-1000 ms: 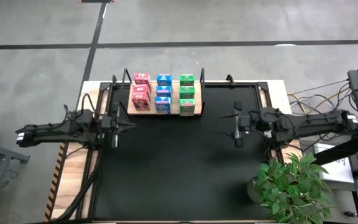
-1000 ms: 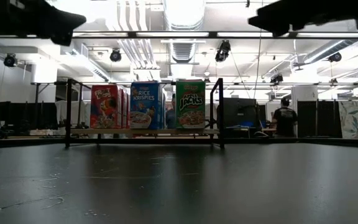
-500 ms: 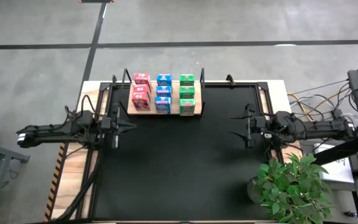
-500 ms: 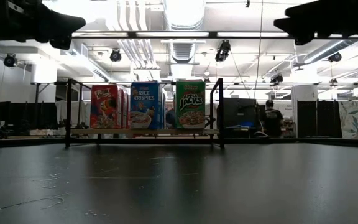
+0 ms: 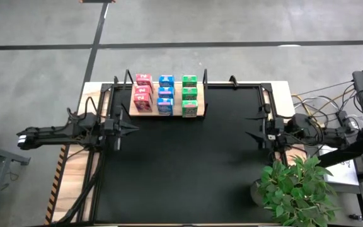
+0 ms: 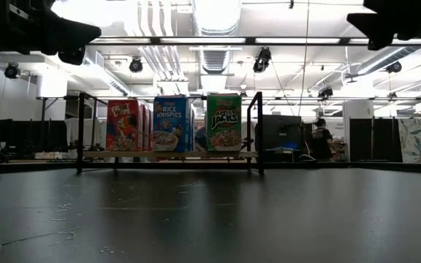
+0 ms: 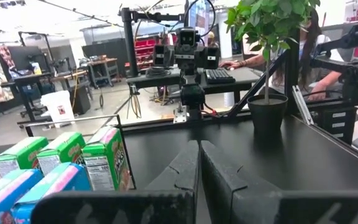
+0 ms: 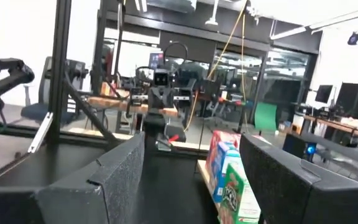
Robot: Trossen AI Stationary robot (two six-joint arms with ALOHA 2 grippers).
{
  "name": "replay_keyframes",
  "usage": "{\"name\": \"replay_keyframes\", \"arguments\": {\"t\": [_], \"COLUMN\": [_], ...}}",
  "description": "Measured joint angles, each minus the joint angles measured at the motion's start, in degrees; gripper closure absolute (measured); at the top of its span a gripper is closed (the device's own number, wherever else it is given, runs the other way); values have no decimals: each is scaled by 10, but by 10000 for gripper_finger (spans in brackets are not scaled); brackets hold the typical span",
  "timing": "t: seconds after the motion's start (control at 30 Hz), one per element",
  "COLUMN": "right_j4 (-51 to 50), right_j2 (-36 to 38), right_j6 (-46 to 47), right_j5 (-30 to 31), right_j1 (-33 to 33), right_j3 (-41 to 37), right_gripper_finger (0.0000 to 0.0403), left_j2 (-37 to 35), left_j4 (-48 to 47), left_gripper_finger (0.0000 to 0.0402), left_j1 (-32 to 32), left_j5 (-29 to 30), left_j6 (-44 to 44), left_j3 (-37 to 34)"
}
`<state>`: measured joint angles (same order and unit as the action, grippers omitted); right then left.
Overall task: Stack cereal on shelf
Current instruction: Return to Home Position
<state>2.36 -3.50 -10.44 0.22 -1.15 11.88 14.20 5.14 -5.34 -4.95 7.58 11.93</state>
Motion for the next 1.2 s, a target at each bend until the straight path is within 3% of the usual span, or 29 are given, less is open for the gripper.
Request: {"name": "replay_keyframes", "arguments": {"t": [0.47, 0.7, 0.9, 1.2], "right_j4": [-123, -123, -92, -58], "right_j2": [34, 35, 35, 23], "right_j6": [14, -7, -1, 27], "right_j5": [19, 44, 45, 56], "right_j1": [0, 0, 0, 0], "right_j3": [-7, -44, -77, -93], "right_gripper_finger": [149, 157, 179, 210], "left_j2": [0, 2, 1, 5], "left_j4": [44, 61, 172, 160], "left_gripper_finger": [402, 402, 402, 402], "left_j1": [0, 0, 0, 0], "left_j5": [0, 0, 0, -1], "left_j6": [-2, -9, -23, -30], "left_j3": [-20, -37, -112, -112]}}
